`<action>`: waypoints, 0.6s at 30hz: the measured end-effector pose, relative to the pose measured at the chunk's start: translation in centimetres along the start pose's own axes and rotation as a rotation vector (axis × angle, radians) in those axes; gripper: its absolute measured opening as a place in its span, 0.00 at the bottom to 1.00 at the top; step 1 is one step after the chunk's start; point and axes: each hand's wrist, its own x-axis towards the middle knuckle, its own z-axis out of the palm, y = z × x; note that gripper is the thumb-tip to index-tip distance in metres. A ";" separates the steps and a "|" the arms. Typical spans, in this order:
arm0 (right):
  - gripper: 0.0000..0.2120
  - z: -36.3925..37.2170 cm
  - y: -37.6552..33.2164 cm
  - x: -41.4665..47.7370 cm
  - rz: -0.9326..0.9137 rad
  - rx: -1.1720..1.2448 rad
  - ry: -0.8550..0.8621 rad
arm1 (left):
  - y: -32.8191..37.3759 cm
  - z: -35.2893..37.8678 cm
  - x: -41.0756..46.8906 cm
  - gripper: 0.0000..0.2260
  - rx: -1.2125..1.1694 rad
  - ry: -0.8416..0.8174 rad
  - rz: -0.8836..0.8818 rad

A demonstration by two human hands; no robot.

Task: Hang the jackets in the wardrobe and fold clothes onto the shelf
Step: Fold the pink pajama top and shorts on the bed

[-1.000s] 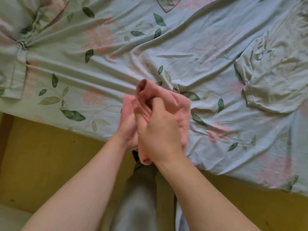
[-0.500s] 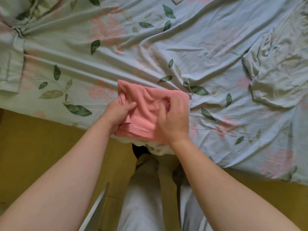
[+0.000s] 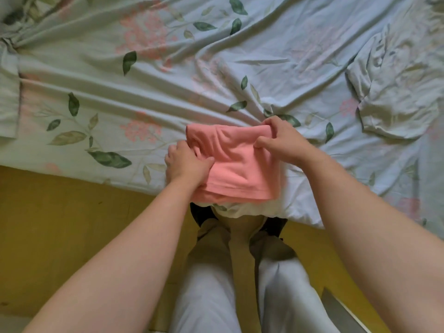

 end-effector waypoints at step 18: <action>0.17 -5.0 4.8 -7.0 0.020 0.304 -0.171 | 4.7 -5.6 -5.9 0.06 -0.361 -0.453 -0.007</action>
